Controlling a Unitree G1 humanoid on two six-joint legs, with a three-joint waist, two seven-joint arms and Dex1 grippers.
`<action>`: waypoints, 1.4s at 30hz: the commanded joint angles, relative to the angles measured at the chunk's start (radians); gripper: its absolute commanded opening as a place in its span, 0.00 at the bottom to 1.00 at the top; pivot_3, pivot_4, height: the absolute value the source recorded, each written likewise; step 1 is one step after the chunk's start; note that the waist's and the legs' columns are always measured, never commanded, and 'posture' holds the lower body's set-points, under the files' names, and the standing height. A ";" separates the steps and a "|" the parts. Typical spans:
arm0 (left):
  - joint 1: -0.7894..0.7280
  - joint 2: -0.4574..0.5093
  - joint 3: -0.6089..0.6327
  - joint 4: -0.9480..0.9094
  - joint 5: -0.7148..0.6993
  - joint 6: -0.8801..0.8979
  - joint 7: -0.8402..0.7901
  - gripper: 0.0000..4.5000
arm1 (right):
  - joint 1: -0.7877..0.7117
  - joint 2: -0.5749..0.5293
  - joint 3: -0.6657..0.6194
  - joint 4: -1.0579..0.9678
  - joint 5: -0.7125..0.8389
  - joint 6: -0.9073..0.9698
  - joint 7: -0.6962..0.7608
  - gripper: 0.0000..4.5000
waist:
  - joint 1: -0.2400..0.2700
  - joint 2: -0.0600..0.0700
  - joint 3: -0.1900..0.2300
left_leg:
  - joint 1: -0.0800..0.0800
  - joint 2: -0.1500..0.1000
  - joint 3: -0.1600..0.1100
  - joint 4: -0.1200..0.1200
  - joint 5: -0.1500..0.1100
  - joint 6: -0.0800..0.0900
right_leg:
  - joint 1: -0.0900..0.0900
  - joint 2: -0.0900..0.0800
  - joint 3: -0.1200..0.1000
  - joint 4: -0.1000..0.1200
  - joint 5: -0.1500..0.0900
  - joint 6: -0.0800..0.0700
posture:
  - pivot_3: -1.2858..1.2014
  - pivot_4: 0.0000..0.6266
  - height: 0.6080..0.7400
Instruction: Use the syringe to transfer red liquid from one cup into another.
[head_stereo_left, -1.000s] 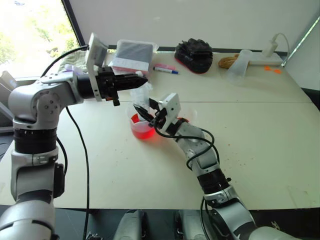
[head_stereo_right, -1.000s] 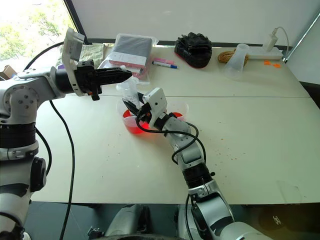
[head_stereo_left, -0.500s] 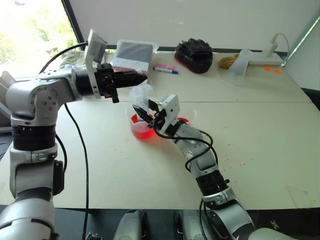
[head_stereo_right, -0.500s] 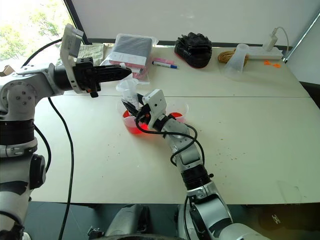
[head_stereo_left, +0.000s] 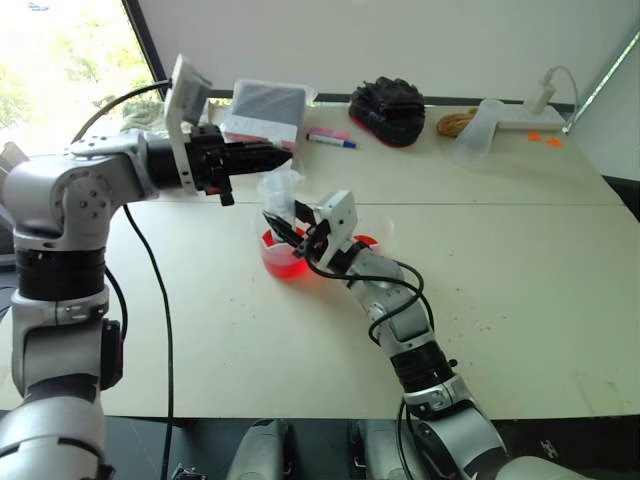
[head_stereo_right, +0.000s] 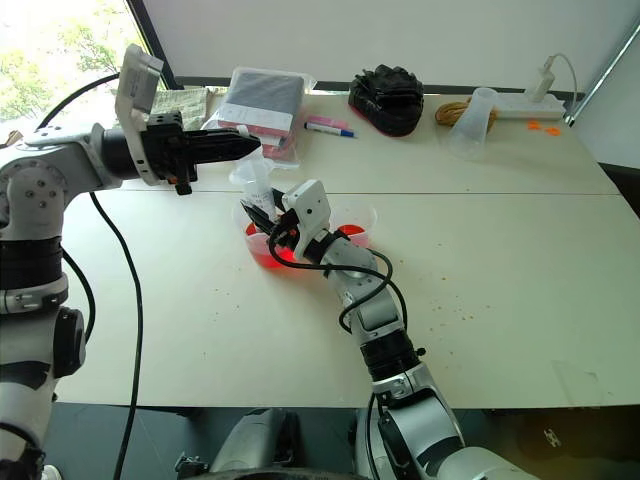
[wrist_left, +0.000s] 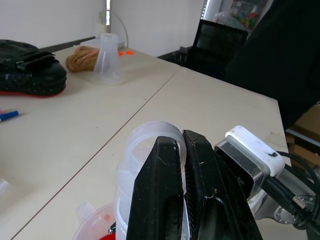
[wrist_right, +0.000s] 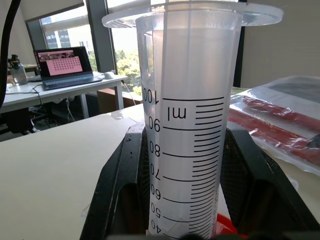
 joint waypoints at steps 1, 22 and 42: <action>-0.028 0.016 0.065 -0.050 -0.024 -0.031 0.011 0.29 | 0.010 0.007 0.058 0.011 -0.018 0.017 0.032 0.29 | 0.000 0.000 0.000 | 0.000 0.000 0.000 0.000 0.000 0.000 | 0.000 0.000 0.000 0.000 0.000 0.000 | 0.52 0.24 1.00; 0.208 0.219 0.205 -0.161 -0.049 -0.026 0.001 0.69 | -0.071 -0.011 -0.017 0.003 0.015 0.032 0.024 0.29 | -0.004 0.000 0.000 | 0.000 0.000 -0.001 0.000 0.000 0.000 | 0.000 -0.001 0.000 0.000 0.000 0.000 | 0.52 0.24 1.00; 0.226 0.181 0.176 -0.079 -0.013 -0.143 0.033 0.69 | -0.224 -0.056 -0.181 -0.354 0.223 0.437 -0.098 0.29 | 0.000 0.000 0.000 | 0.000 0.000 -0.001 -0.001 0.000 0.000 | -0.001 -0.003 0.000 0.000 0.000 0.000 | 0.52 0.24 1.00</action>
